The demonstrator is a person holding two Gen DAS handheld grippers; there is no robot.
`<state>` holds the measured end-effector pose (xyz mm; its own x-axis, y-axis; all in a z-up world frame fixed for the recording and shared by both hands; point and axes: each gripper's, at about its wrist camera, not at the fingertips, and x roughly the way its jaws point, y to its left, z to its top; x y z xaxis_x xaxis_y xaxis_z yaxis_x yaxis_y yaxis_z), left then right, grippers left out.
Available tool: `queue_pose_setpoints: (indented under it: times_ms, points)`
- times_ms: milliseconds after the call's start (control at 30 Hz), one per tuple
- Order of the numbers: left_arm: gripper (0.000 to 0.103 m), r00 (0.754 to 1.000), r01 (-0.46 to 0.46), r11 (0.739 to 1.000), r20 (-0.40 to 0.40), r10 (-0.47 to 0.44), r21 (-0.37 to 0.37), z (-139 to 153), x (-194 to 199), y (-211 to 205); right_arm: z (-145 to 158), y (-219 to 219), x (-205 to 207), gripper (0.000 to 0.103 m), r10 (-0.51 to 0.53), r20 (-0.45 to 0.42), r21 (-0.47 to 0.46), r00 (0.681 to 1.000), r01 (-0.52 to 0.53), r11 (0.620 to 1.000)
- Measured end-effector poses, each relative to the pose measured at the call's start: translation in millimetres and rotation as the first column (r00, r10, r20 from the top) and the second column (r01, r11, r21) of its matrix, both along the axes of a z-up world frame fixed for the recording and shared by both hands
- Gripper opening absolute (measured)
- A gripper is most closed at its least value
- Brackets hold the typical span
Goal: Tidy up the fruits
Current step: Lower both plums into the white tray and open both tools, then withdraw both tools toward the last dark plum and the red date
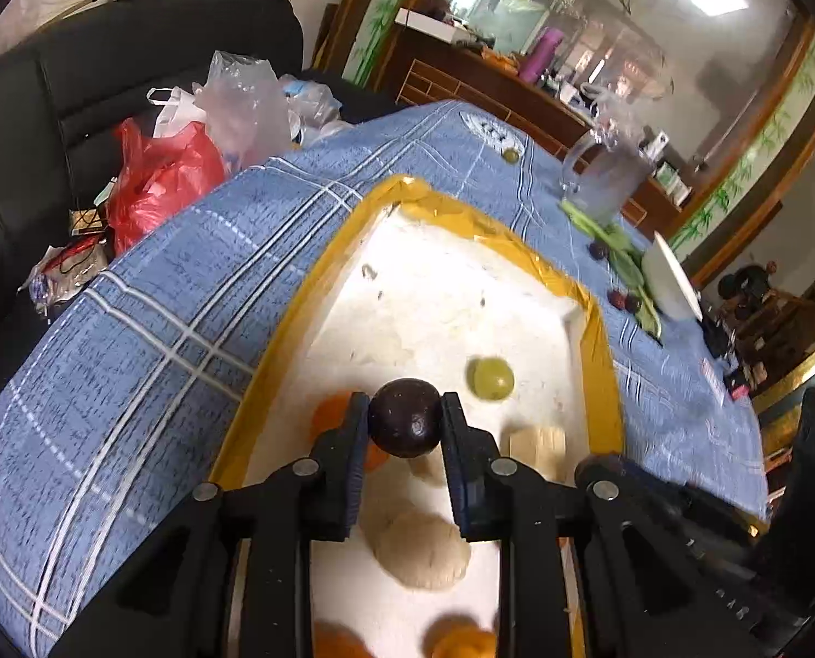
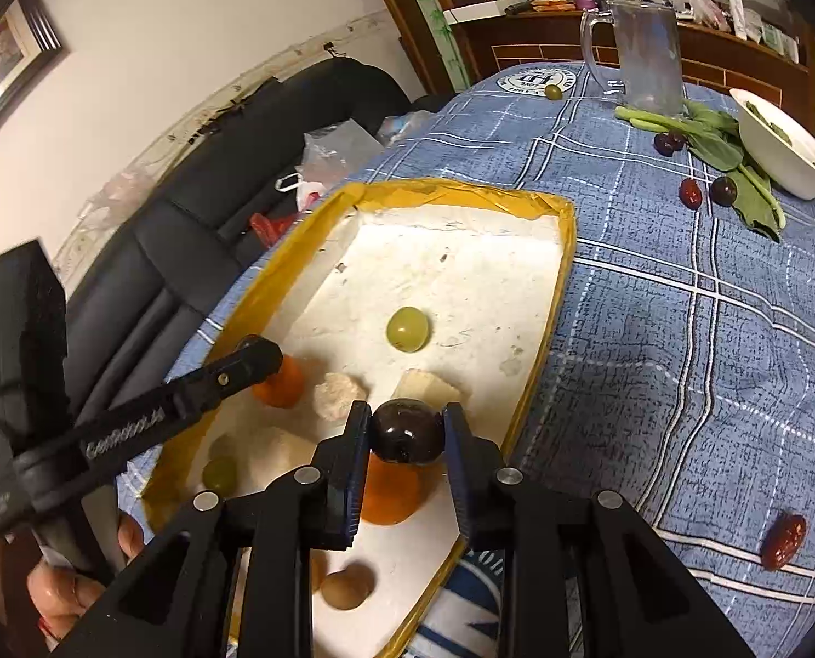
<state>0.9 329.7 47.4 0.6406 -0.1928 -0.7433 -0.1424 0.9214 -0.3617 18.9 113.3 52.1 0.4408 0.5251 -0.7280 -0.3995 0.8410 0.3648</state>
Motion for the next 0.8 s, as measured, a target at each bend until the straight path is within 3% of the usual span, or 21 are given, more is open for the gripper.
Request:
queue_pose_setpoints:
  times_ms: [67, 100, 133, 300, 433, 633, 733, 800]
  points:
    - [0.04, 1.0, 0.004, 1.0, 0.004, -0.004, 0.02, 2.5, 2.0, -2.5, -1.8, 0.2, 0.0, 0.03, -0.009, 0.017, -0.031, 1.0, 0.009, 0.999]
    - [0.06, 1.0, 0.012, 1.0, 0.01, -0.012, 0.023, 3.7, 2.4, -4.0, -3.0, 0.0, 0.2, 0.03, -0.012, 0.016, -0.036, 1.0, 0.012, 0.999]
    - [0.074, 1.0, 0.011, 1.0, 0.015, -0.011, 0.027, 4.6, 1.9, -5.2, -4.3, -0.6, 0.1, 0.03, -0.012, 0.014, -0.035, 1.0, 0.013, 0.999]
    - [0.079, 1.0, -0.007, 0.998, 0.026, 0.005, 0.055, 7.0, -4.2, -5.5, -4.2, -1.0, -6.7, 0.033, -0.011, 0.028, -0.032, 1.0, 0.012, 0.999]
    - [0.079, 1.0, -0.015, 0.998, 0.025, 0.013, 0.058, 8.8, -12.0, -3.9, -2.0, -2.2, -11.3, 0.043, -0.015, 0.034, -0.011, 0.999, 0.015, 1.0]
    - [0.08, 0.996, -0.068, 0.994, 0.067, 0.062, 0.089, 22.8, -36.6, -7.4, 7.8, -14.2, -29.5, 0.044, -0.006, 0.076, 0.003, 0.997, 0.006, 1.0]
    - [0.08, 0.992, -0.101, 0.986, 0.086, 0.089, 0.137, 37.2, -51.6, -11.4, 14.8, -33.1, -41.5, 0.057, -0.011, 0.151, -0.002, 0.988, 0.012, 1.0]
    - [0.083, 0.986, -0.138, 0.973, 0.12, 0.117, 0.185, 49.0, -64.8, -15.7, 14.8, -50.2, -47.9, 0.061, -0.042, 0.191, -0.006, 0.981, 0.044, 0.999]
